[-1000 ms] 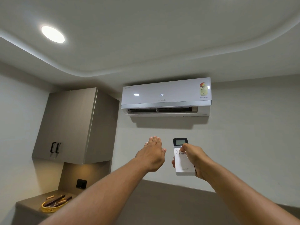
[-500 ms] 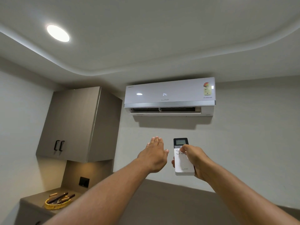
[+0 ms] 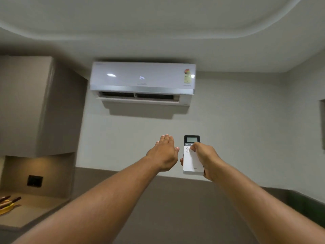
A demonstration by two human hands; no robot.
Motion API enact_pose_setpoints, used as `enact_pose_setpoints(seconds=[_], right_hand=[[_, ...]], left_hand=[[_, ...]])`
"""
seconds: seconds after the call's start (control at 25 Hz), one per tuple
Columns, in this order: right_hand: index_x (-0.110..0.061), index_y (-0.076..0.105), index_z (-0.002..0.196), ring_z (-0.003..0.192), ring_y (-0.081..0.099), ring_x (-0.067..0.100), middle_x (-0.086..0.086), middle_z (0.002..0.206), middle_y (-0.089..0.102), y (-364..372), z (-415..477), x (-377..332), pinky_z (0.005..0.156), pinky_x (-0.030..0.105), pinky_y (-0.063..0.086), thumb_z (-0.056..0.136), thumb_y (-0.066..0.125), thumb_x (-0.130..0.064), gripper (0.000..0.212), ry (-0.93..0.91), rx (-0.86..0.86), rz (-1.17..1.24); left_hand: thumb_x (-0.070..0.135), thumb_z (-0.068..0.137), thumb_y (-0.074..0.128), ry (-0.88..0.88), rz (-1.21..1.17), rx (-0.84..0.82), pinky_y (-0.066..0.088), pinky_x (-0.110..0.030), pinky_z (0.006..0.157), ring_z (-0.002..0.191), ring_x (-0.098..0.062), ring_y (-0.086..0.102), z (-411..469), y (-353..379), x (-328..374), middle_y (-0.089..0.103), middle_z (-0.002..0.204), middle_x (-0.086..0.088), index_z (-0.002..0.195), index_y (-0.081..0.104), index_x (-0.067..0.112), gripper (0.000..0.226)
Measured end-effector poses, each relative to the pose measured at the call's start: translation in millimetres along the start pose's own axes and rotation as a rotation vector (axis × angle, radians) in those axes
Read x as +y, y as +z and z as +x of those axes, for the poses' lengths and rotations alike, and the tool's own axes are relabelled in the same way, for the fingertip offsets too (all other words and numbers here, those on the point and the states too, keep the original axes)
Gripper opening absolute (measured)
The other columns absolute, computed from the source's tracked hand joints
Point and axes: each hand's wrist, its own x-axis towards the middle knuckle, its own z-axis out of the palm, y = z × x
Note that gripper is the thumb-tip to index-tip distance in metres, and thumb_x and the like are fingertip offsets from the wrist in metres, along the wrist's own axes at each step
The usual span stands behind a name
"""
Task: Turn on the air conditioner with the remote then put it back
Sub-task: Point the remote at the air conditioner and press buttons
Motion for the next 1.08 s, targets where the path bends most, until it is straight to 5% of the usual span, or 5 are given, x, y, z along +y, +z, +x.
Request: enact_pose_setpoints(seconds=[0.28,0.36,0.52,0.8,1.08], right_hand=[[-0.013,0.055,0.097,0.054,0.075,0.028,0.021,0.088,0.075,-174,-32,4,0.047,0.032,0.059,0.089,0.051,-0.018,0.009,0.008,0.361,-0.085],[-0.013,0.055,0.105,0.059,0.076,0.029,0.02,0.09,0.075,-220,-51,3,0.052,0.034,0.062,0.091,0.052,-0.021,0.016,0.016,0.437,-0.099],[-0.014,0.054,0.111,0.079,0.076,0.036,0.021,0.098,0.074,-335,-120,-12,0.084,0.048,0.061,0.092,0.052,-0.025,0.022,0.013,0.667,-0.201],[-0.011,0.056,0.101,0.068,0.075,0.036,0.023,0.092,0.075,-477,-267,-57,0.077,0.047,0.063,0.09,0.049,-0.017,0.015,-0.044,0.995,-0.243],[-0.005,0.058,0.1,0.059,0.074,0.035,0.021,0.079,0.074,-548,-384,-90,0.071,0.049,0.062,0.086,0.048,-0.013,0.019,-0.093,1.296,-0.265]], left_hand=[[0.037,0.103,0.019,0.271,-0.216,-0.101,0.004,-0.039,0.121,0.15,-0.022,-0.005,35,87,168,-0.002,0.165,-0.01,0.153,0.001,0.007,0.061],[0.038,0.103,0.02,0.324,-0.258,-0.104,0.006,-0.04,0.122,0.15,-0.022,-0.004,37,104,214,-0.002,0.165,-0.009,0.153,0.001,0.008,0.061],[0.04,0.103,0.02,0.471,-0.381,-0.132,0.007,-0.04,0.12,0.15,-0.023,-0.003,26,133,350,-0.002,0.165,-0.008,0.154,0.002,0.011,0.061],[0.041,0.103,0.021,0.778,-0.573,-0.205,0.008,-0.039,0.119,0.151,-0.025,-0.001,-42,139,561,0.001,0.165,-0.009,0.154,0.004,0.01,0.062],[0.036,0.104,0.019,1.039,-0.75,-0.233,0.007,-0.039,0.12,0.151,-0.026,-0.002,-85,110,696,0.001,0.164,-0.013,0.153,0.004,0.003,0.06]])
